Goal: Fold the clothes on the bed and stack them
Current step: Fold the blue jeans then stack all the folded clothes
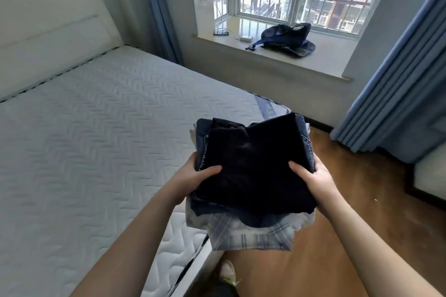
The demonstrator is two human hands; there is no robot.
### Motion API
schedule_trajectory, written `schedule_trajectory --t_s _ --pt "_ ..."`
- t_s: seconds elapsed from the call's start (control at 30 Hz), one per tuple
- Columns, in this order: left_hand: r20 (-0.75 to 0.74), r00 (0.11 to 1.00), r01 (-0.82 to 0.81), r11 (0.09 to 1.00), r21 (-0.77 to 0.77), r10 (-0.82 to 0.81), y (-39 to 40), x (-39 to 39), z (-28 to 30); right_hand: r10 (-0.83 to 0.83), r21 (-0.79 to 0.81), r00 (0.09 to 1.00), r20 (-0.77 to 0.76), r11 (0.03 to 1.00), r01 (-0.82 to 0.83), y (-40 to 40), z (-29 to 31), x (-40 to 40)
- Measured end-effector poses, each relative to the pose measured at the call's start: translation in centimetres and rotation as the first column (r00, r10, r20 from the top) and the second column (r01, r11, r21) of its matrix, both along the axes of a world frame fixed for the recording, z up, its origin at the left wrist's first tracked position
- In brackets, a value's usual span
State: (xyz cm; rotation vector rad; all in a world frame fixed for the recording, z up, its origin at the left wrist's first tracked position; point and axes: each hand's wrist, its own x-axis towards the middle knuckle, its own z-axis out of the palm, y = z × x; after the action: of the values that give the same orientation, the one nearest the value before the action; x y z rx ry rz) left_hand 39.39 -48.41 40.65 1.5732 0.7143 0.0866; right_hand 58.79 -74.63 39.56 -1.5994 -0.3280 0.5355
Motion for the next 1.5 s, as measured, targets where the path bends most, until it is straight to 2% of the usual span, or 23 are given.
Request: schedule_trajectory --t_s 0.4,0.57,0.83,1.03,1.23,1.5 --pt "-0.019 0.988 0.149 0.987 -0.053 -0.151 7.3 16.6 -1.8 -0.138 -0.036 0.99 -0.027 0.99 0.137 4.9 -1.5 12.7" --pt "-0.072 0.984 0.158 0.987 -0.043 -0.16 8.9 23.4 -2.8 -0.138 -0.047 0.989 -0.043 0.99 0.136 6.2 -2.6 19.1" --pt "-0.132 0.988 0.07 0.995 -0.066 -0.078 8.7 35.7 -4.4 -0.031 -0.091 0.998 -0.06 0.996 0.026 8.1 -6.0 33.4" --pt "-0.189 0.981 -0.05 0.996 -0.08 0.035 8.9 40.8 -4.7 0.058 -0.146 0.997 -0.051 0.987 -0.065 10.1 -6.3 41.0" --pt "-0.228 0.964 -0.155 0.985 -0.079 0.134 10.4 43.2 -5.5 0.165 -0.164 0.984 -0.073 0.971 -0.175 13.9 -7.8 45.2" --pt "-0.252 0.947 -0.237 0.963 -0.128 0.199 14.8 45.3 -8.1 0.22 -0.216 0.97 -0.102 0.947 -0.238 20.3 -9.3 48.8"
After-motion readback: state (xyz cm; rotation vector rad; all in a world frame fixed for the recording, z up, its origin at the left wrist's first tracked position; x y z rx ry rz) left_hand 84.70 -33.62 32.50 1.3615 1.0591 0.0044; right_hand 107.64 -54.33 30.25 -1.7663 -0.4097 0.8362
